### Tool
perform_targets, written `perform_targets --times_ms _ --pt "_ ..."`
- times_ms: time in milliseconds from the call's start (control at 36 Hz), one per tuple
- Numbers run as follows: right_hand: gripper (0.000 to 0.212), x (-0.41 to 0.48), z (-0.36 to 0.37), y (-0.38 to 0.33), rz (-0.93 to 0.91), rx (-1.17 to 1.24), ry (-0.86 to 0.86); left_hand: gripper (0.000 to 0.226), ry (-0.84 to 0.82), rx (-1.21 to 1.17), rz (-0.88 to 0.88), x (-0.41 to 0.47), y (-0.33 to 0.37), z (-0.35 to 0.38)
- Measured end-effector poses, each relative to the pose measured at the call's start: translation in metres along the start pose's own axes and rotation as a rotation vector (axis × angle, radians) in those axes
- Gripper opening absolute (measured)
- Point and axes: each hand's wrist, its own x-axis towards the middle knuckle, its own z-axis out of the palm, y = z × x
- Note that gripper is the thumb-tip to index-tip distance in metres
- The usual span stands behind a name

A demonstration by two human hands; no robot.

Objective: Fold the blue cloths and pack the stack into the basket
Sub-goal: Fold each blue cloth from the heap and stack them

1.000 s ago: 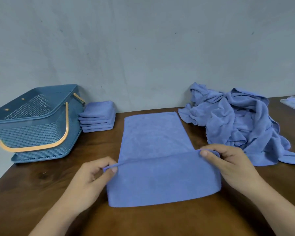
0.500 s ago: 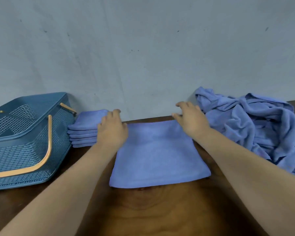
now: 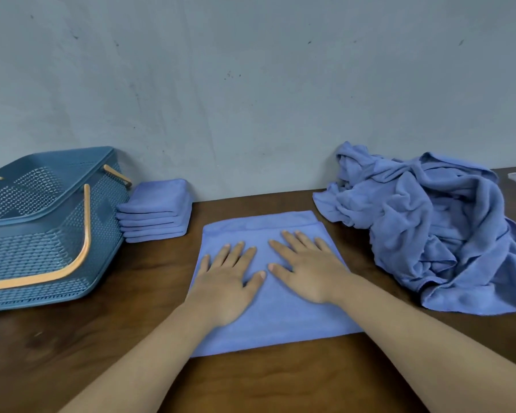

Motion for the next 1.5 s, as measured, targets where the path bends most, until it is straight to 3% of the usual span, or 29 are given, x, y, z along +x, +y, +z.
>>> perform_targets --times_ms 500,583,722,833,972,1194,1306,1417,1500 --pt "0.079 -0.134 0.020 -0.050 -0.029 -0.034 0.042 0.078 0.061 0.017 -0.008 -0.137 0.037 0.019" --pt "0.075 -0.137 0.013 -0.048 -0.030 -0.020 0.033 0.075 0.038 0.050 0.017 -0.136 0.036 0.009" --pt "0.060 -0.101 -0.013 -0.028 -0.094 0.036 0.168 0.058 0.100 0.049 0.089 -0.098 0.027 -0.027" --pt "0.065 -0.064 -0.013 -0.002 -0.171 0.026 0.072 0.053 0.069 -0.104 0.139 -0.053 0.004 -0.029" --pt "0.076 -0.058 -0.006 0.021 -0.149 0.052 0.063 0.052 0.037 -0.095 0.206 -0.039 -0.033 -0.018" --pt "0.064 -0.059 -0.010 0.051 0.030 0.130 0.065 0.043 0.018 -0.226 0.116 -0.043 -0.089 -0.024" --pt "0.051 -0.057 -0.017 0.056 0.101 0.133 0.184 0.042 0.129 -0.242 0.038 -0.039 -0.098 -0.021" --pt "0.022 -0.059 -0.025 0.063 0.100 0.249 0.370 0.029 0.336 -0.315 0.080 -0.039 -0.092 -0.026" --pt "0.010 -0.064 -0.031 0.064 0.138 0.265 0.327 0.022 0.350 -0.310 0.117 -0.042 -0.085 -0.030"
